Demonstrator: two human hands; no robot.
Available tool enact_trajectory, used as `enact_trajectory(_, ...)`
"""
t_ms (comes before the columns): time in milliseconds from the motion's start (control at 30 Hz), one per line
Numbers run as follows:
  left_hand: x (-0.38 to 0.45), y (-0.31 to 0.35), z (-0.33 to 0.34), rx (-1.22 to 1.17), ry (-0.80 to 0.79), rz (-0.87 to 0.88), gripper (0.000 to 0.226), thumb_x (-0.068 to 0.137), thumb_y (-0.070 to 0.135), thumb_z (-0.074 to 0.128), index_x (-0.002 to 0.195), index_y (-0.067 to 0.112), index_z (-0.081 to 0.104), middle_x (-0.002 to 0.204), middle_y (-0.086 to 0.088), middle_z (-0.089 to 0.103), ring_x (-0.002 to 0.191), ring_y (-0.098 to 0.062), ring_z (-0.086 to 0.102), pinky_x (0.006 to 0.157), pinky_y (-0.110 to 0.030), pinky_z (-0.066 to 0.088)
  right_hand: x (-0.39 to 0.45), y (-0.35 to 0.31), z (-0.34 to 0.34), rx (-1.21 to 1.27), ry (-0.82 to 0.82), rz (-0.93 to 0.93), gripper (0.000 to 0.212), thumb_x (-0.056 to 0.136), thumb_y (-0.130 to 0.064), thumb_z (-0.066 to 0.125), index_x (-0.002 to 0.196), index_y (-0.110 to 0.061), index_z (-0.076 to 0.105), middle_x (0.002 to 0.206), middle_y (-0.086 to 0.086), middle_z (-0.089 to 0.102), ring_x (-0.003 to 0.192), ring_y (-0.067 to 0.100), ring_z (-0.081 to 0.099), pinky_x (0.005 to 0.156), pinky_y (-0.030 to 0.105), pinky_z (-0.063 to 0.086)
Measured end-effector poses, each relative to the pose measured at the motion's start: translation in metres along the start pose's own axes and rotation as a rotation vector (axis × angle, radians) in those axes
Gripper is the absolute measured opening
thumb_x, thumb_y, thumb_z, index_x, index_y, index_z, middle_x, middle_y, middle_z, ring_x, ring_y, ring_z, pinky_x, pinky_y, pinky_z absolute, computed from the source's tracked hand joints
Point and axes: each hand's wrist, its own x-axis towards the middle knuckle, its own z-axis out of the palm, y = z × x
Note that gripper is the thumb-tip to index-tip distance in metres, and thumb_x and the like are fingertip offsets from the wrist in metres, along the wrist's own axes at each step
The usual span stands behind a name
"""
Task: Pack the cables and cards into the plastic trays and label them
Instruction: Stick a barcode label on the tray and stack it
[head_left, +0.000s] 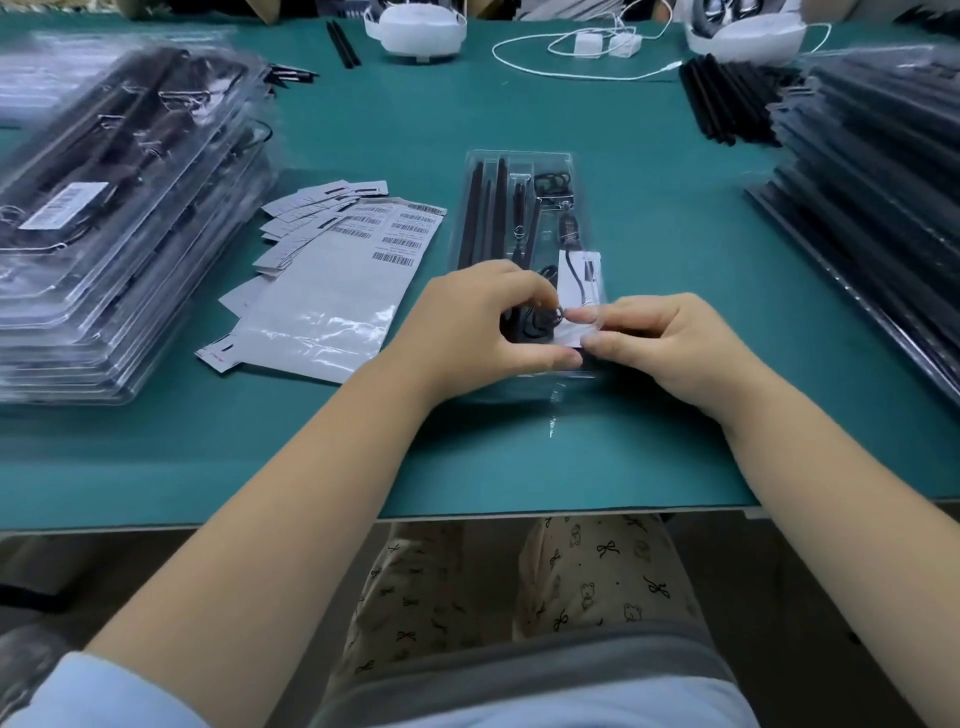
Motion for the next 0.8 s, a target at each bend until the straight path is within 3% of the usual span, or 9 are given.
enact_trajectory(133,0.003,-0.001,-0.006,-0.048,-0.053,-0.001,0.026,0.077,0.05,0.071,0.095,0.031,0.074,0.061,0.028,0.055,0.064,0.006,0.052,0.06,-0.014,0.034,-0.002,0.001,0.003,-0.215,-0.017,-0.095,0.04,0.087,-0.002,0.065,0.1,-0.039,0.066,0.091,-0.008,0.064,0.079,0.021,0.055,0.077,0.017,0.043)
enact_trajectory(200,0.004,0.001,-0.01,-0.084,-0.081,-0.008,0.023,0.081,0.05,0.064,0.093,0.034,0.075,0.06,0.032,0.058,0.059,0.001,0.054,0.057,-0.017,0.038,-0.001,0.003,0.006,-0.397,-0.069,-0.138,0.047,0.09,0.002,0.056,0.116,-0.038,0.061,0.097,-0.012,0.052,0.085,0.018,0.05,0.079,0.017,0.04)
enact_trajectory(267,0.003,0.001,-0.01,-0.113,-0.08,-0.023,0.023,0.082,0.05,0.062,0.091,0.033,0.075,0.061,0.036,0.058,0.057,0.001,0.055,0.056,-0.016,0.039,0.0,0.004,0.008,-0.604,-0.127,-0.124,0.051,0.092,-0.001,0.046,0.128,-0.035,0.057,0.104,-0.008,0.044,0.093,0.018,0.047,0.087,0.03,0.041)
enact_trajectory(333,0.001,0.0,-0.009,-0.127,-0.065,-0.042,0.023,0.082,0.049,0.062,0.089,0.032,0.075,0.061,0.032,0.059,0.057,0.002,0.053,0.056,-0.015,0.037,-0.001,0.002,0.008,-0.731,-0.158,-0.092,0.05,0.093,-0.007,0.042,0.132,-0.037,0.053,0.111,-0.003,0.041,0.092,0.022,0.048,0.084,0.038,0.044)
enact_trajectory(467,0.0,0.001,-0.005,-0.122,-0.024,-0.052,0.023,0.079,0.05,0.063,0.087,0.032,0.075,0.068,0.016,0.067,0.062,-0.002,0.055,0.059,-0.02,0.041,-0.006,-0.003,0.008,-0.94,-0.119,-0.122,0.043,0.094,-0.016,0.044,0.131,-0.035,0.055,0.116,0.004,0.047,0.073,0.023,0.042,0.065,0.031,0.034)
enact_trajectory(567,-0.002,0.001,-0.005,-0.09,-0.018,-0.037,0.029,0.075,0.049,0.068,0.094,0.028,0.076,0.075,0.018,0.067,0.072,-0.003,0.059,0.066,-0.02,0.044,-0.01,-0.01,0.013,-0.971,-0.065,-0.112,0.038,0.093,-0.025,0.043,0.125,-0.031,0.062,0.111,0.006,0.051,0.073,0.019,0.036,0.07,0.032,0.032)
enact_trajectory(700,-0.005,0.003,-0.002,-0.055,0.021,-0.024,0.039,0.067,0.044,0.073,0.099,0.021,0.076,0.086,0.005,0.072,0.083,-0.011,0.064,0.076,-0.027,0.049,-0.02,-0.018,0.025,-0.993,0.002,-0.018,0.06,0.082,-0.056,0.023,0.118,-0.033,0.066,0.105,0.005,0.053,0.09,0.027,0.046,0.079,0.037,0.035)
enact_trajectory(800,-0.007,0.004,-0.001,-0.028,0.038,0.006,0.041,0.067,0.04,0.076,0.099,0.014,0.074,0.091,0.0,0.072,0.088,-0.015,0.064,0.08,-0.028,0.048,-0.03,-0.018,0.038,-1.076,0.12,-0.02,0.048,0.087,-0.052,0.041,0.115,-0.023,0.069,0.107,0.012,0.058,0.094,0.035,0.049,0.077,0.041,0.036)
